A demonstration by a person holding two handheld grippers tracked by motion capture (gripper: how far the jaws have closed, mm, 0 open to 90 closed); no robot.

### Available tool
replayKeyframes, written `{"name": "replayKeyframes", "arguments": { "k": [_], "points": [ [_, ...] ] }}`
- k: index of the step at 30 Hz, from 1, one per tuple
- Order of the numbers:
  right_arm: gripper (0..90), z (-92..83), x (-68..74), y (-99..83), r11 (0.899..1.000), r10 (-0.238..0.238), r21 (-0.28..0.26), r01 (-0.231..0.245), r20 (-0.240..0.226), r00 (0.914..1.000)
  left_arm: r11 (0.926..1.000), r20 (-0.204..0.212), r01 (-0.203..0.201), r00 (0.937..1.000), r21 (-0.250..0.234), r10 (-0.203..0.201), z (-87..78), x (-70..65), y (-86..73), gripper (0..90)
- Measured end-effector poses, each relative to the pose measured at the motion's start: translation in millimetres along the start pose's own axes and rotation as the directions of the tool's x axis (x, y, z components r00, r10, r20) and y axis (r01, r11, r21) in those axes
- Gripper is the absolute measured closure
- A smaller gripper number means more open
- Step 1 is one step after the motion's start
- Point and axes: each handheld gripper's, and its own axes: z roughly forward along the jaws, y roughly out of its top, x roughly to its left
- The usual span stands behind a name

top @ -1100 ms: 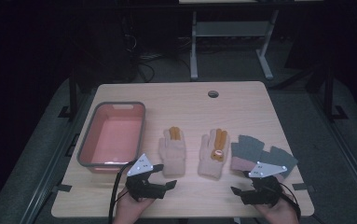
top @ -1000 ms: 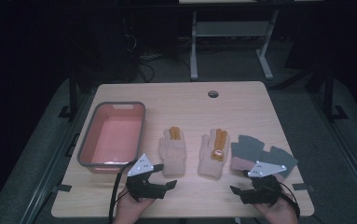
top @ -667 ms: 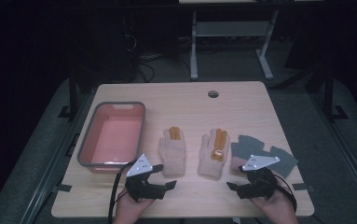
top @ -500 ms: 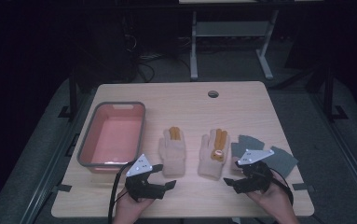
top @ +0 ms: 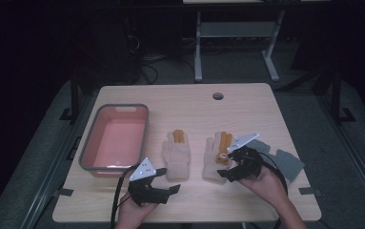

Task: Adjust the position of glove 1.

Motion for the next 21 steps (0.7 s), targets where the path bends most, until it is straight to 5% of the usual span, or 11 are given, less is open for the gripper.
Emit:
{"name": "replayKeyframes", "arguments": {
  "k": [11, 21],
  "points": [
    [25.5, 17.2, -18.3, 25.7, 0.998, -0.015, 0.059, 0.014, 0.009, 0.9998, 1.0000, 0.000, -0.001, 1.0000, -0.002, 0.001, -0.6, 1.7, 0.1, 21.8],
    [36.3, 46.0, -30.3, 25.2, 0.982, -0.022, 0.189, 0.011, 0.057, 0.9982, 1.0000, 0.001, -0.004, 1.0000, -0.001, 0.004, -0.2, 1.6, 0.0, 21.8]
  ]
}}
